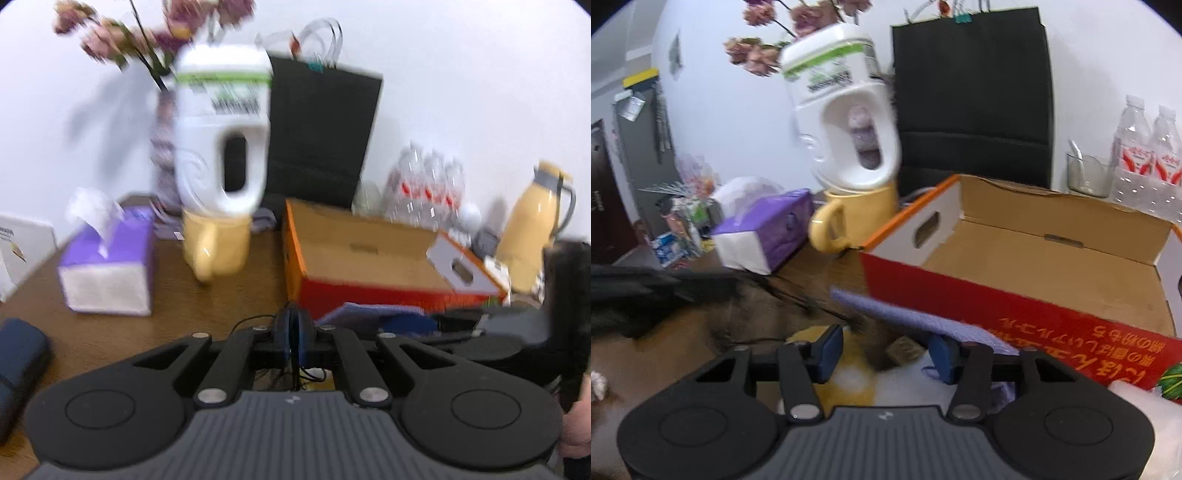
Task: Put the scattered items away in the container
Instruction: 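Grasp the black earphone cable with the left gripper while the right gripper grasps the purple cloth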
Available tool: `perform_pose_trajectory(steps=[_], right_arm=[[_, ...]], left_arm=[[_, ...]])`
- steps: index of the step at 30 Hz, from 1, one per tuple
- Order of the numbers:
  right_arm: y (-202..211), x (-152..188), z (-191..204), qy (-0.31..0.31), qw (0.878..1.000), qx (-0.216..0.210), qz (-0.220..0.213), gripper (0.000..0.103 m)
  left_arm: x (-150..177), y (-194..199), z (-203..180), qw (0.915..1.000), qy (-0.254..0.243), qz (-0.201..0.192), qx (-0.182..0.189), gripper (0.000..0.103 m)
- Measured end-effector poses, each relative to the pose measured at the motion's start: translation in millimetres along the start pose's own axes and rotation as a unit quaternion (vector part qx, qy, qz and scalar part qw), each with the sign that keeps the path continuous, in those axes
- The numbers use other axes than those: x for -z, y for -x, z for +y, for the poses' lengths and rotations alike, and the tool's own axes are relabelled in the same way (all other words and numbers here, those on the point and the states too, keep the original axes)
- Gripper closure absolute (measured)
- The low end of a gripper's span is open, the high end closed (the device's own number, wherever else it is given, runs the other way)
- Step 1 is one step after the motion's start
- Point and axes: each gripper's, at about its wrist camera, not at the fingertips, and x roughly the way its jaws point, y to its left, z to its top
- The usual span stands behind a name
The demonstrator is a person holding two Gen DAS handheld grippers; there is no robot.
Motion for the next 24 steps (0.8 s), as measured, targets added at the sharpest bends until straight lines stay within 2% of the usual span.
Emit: perform_pose_trajectory(steps=[2, 8, 10, 11, 12, 13, 14, 15, 16, 17, 18, 19, 20, 21, 24], right_arm=[[1.9, 3.4, 1.2, 0.009, 0.999, 0.022, 0.026, 0.055], [42.5, 41.7, 15.4, -0.002, 0.995, -0.042, 0.094, 0.054], [65.2, 44.1, 24.6, 0.019, 0.996, -0.055, 0.069, 0.055], [76.1, 40.3, 27.8, 0.037, 0.998, -0.041, 0.044, 0.054], [82.5, 34.7, 30.7, 0.062, 0.998, -0.007, 0.020, 0.048], [84.8, 29.1, 33.9, 0.097, 0.994, 0.043, -0.004, 0.038], [81.1, 24.2, 36.3, 0.138, 0.986, 0.095, -0.027, 0.033], [72.6, 20.4, 36.3, 0.166, 0.978, 0.125, -0.034, 0.030], [60.2, 16.6, 34.4, 0.184, 0.972, 0.141, -0.025, 0.032], [46.0, 13.6, 31.9, 0.195, 0.971, 0.142, -0.005, 0.034], [32.4, 12.7, 30.0, 0.202, 0.971, 0.130, 0.015, 0.047], [22.7, 13.0, 28.2, 0.201, 0.972, 0.122, 0.025, 0.077], [14.4, 14.5, 27.8, 0.196, 0.972, 0.122, 0.038, 0.090], [9.1, 14.0, 25.7, 0.189, 0.973, 0.125, 0.043, 0.097], [20.3, 6.6, 22.8, 0.159, 0.980, 0.121, 0.016, 0.099]], left_arm=[[-9.4, 13.4, 5.3, 0.9997, 0.006, -0.024, -0.008, 0.098], [-23.6, 32.0, 6.0, 0.9980, -0.001, -0.064, -0.004, 0.098], [-23.3, 29.5, 0.4, 0.9979, -0.006, -0.064, 0.001, 0.098], [-23.3, 26.6, -1.9, 0.9981, -0.009, -0.061, 0.005, 0.098], [-22.8, 24.0, -3.7, 0.9983, -0.011, -0.058, 0.006, 0.098], [-22.1, 21.7, -5.7, 0.9985, -0.012, -0.054, 0.004, 0.098], [-22.0, 19.0, -7.6, 0.9986, -0.013, -0.051, 0.004, 0.098], [-21.7, 17.9, -9.0, 0.9987, -0.014, -0.049, 0.006, 0.098], [-22.3, 17.1, -11.3, 0.9987, -0.016, -0.048, 0.006, 0.098], [-22.5, 17.7, -13.0, 0.9986, -0.017, -0.049, 0.007, 0.098], [-23.3, 18.6, -14.9, 0.9985, -0.020, -0.050, 0.009, 0.098], [-24.5, 19.4, -16.7, 0.9984, -0.023, -0.051, 0.010, 0.098], [-26.1, 20.7, -19.0, 0.9982, -0.026, -0.052, 0.010, 0.098], [-28.0, 22.4, -21.0, 0.9980, -0.031, -0.054, 0.010, 0.098], [-34.7, 27.2, -27.5, 0.9972, -0.039, -0.062, 0.013, 0.098]])
